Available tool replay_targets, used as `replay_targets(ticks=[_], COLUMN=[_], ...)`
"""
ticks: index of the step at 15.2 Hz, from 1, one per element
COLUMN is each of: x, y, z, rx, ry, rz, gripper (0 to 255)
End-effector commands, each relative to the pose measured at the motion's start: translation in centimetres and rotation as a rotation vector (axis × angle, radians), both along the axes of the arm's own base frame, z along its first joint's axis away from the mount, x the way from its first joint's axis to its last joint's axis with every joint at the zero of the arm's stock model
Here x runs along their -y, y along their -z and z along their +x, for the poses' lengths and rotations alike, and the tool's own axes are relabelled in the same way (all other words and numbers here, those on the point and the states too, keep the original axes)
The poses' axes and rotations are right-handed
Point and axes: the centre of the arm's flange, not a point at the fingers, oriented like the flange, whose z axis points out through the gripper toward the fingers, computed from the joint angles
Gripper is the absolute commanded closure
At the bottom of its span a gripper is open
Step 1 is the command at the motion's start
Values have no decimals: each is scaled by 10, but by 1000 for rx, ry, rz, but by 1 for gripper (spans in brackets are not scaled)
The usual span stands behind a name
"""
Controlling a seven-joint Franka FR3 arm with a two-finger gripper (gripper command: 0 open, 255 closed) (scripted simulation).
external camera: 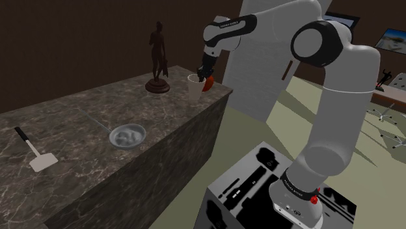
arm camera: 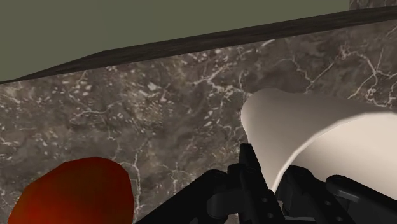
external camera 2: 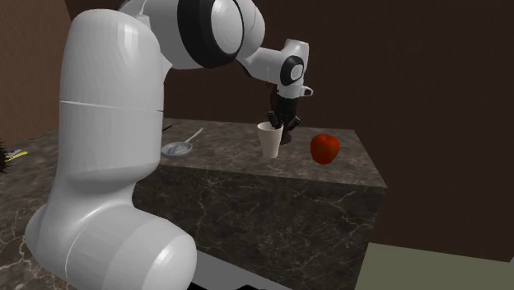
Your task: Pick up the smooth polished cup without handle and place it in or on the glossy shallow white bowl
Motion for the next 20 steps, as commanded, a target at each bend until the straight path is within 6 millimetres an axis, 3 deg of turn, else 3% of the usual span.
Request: replay_targets(ticks=[1, 12, 20], x=[-1, -1, -104], y=[-10, -68, -78], z=[0, 0, -19], rx=[0, 0, 0], ry=[0, 0, 0], rz=[0, 0, 0], gripper=[255, 255, 255])
